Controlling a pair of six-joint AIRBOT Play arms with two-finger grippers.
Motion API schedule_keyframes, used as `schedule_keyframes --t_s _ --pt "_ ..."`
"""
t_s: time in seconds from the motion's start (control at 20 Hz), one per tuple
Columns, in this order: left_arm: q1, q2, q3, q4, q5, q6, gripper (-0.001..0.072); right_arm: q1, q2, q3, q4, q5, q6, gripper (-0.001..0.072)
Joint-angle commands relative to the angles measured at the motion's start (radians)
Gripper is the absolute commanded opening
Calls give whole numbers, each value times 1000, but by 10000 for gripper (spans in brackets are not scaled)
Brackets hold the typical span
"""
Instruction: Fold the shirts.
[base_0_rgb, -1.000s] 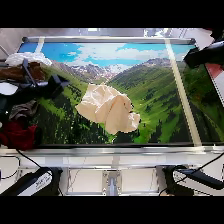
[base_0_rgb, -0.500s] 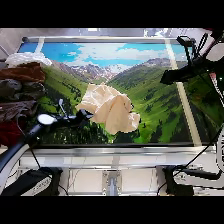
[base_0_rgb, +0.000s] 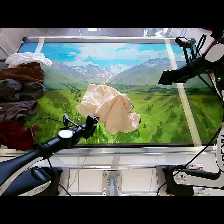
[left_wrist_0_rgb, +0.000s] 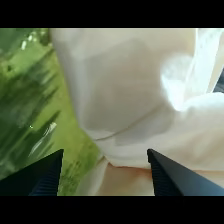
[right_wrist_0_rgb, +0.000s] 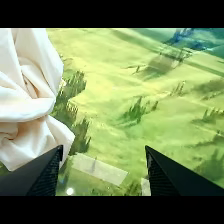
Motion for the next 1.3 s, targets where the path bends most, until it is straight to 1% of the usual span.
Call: schedule_keyframes --t_s 0.0,0.2,0.35,0.45,0.55,0.65,0.8,0.85,0.9,0.95,1.0,1.15,1.2,1.25 --pt "-40 -20 -3 -45 82 -73 608 0 0 0 5 -1 0 596" --pt "-39 -21 8 25 83 -73 607 0 0 0 5 -3 -1 596" --pt "-39 -25 27 64 108 -73 605 0 0 0 11 -3 -1 596" --pt "-27 -53 55 112 105 -74 600 0 0 0 19 -3 -1 596" --pt "-17 -100 94 116 85 -73 600 0 0 0 22 -3 -1 596" --pt "-15 -147 133 152 76 -73 598 0 0 0 22 -2 -1 596" --pt "-8 -172 164 156 78 -74 473 0 0 0 22 -2 -1 596" --pt "-4 -172 164 156 78 -73 460 0 0 0 22 -2 -3 596" --pt "3 -172 164 156 78 -73 258 0 0 0 22 -2 -5 596" --pt "7 -172 164 158 84 -74 26 0 0 0 22 -2 -5 596" --pt "12 -172 164 156 85 -73 12 0 0 0 23 -2 -6 596" --pt "35 -150 164 160 85 -73 11 0 -1 0 22 -3 -8 596" --pt "54 -119 164 194 85 -72 12 0 -2 0 19 -5 -9 596" --pt "85 -69 163 272 84 -72 11 0 -3 -3 17 -10 -13 596"
